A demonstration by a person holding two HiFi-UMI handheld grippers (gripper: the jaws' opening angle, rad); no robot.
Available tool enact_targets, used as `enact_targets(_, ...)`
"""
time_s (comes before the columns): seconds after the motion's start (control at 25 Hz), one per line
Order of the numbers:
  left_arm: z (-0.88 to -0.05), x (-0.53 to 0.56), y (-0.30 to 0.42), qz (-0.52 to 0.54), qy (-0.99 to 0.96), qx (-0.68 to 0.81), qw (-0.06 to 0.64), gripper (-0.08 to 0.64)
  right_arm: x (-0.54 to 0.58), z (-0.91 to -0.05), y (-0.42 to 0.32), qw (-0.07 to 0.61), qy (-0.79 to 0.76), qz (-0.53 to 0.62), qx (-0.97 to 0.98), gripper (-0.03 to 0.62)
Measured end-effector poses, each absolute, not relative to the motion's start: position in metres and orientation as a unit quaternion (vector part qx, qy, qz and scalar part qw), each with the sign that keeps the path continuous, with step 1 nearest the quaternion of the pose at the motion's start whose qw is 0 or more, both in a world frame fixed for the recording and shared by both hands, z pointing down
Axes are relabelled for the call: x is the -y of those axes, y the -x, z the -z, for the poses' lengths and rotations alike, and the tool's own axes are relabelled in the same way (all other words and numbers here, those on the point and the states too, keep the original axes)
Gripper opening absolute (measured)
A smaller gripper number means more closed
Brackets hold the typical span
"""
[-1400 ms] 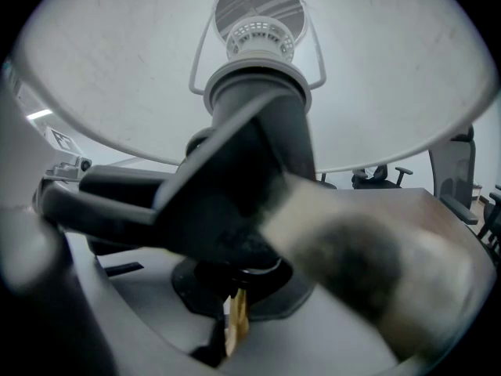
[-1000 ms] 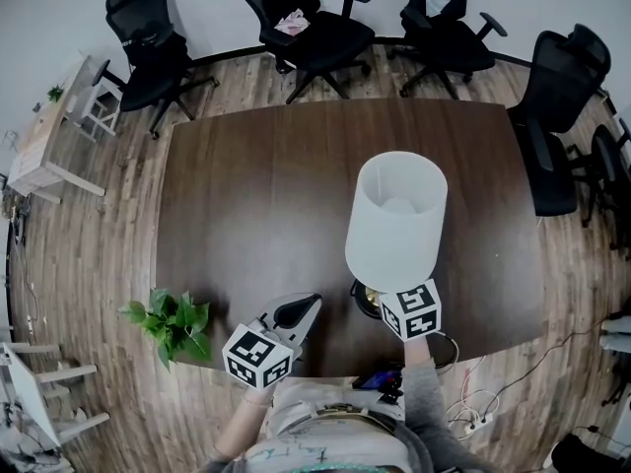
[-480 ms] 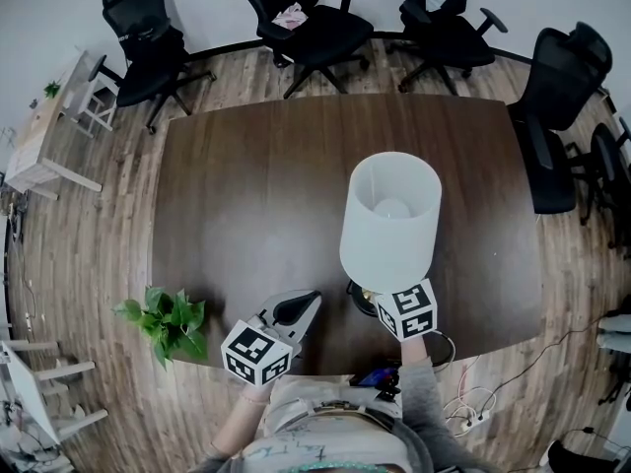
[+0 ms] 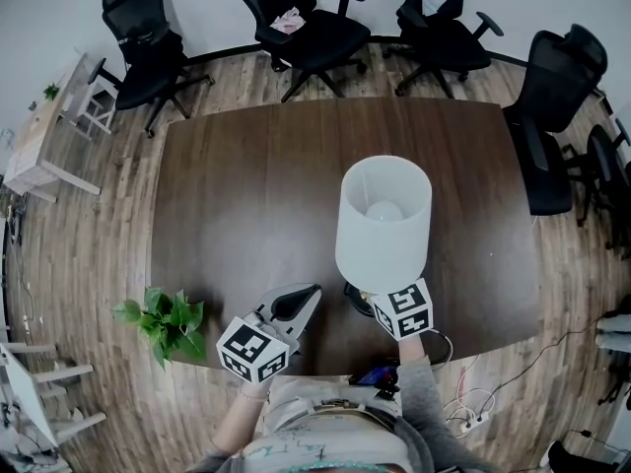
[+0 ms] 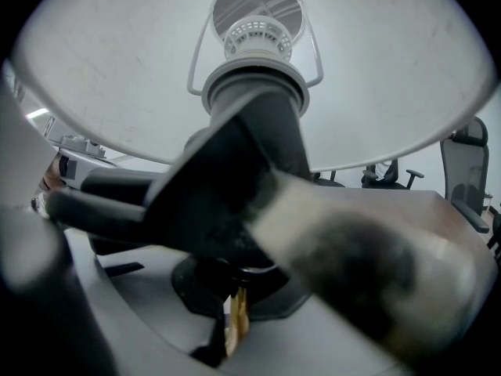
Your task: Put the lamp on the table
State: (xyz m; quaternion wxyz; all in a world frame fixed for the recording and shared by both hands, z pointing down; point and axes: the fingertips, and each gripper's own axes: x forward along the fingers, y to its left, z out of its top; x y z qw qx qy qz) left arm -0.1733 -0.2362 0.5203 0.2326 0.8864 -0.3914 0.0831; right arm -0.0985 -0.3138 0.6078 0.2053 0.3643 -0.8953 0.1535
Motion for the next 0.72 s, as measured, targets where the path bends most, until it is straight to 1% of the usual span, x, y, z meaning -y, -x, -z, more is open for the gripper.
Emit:
enact_targets(0.16, -0.507, 0.244, 0.171, -0.081, -0.897, 0.387, 0.199, 0.012, 0.314, -0.606, 0.098, 0.200, -0.364, -0.155, 0.896, 0.017)
enact_targets(0.32, -0.492, 0.252, 0.164, -0.066, -0.909, 0.370, 0.180, 0.012, 0.312, -0.605, 0.100, 0.202, -0.360, -0.151, 0.898, 0.017)
enact_targets(0.72, -0.475, 0.255, 0.151, -0.041, -0.917, 0.353, 0.183, 0.012, 0.310, -0.605, 0.100, 0.199, -0.356, -0.150, 0.900, 0.017)
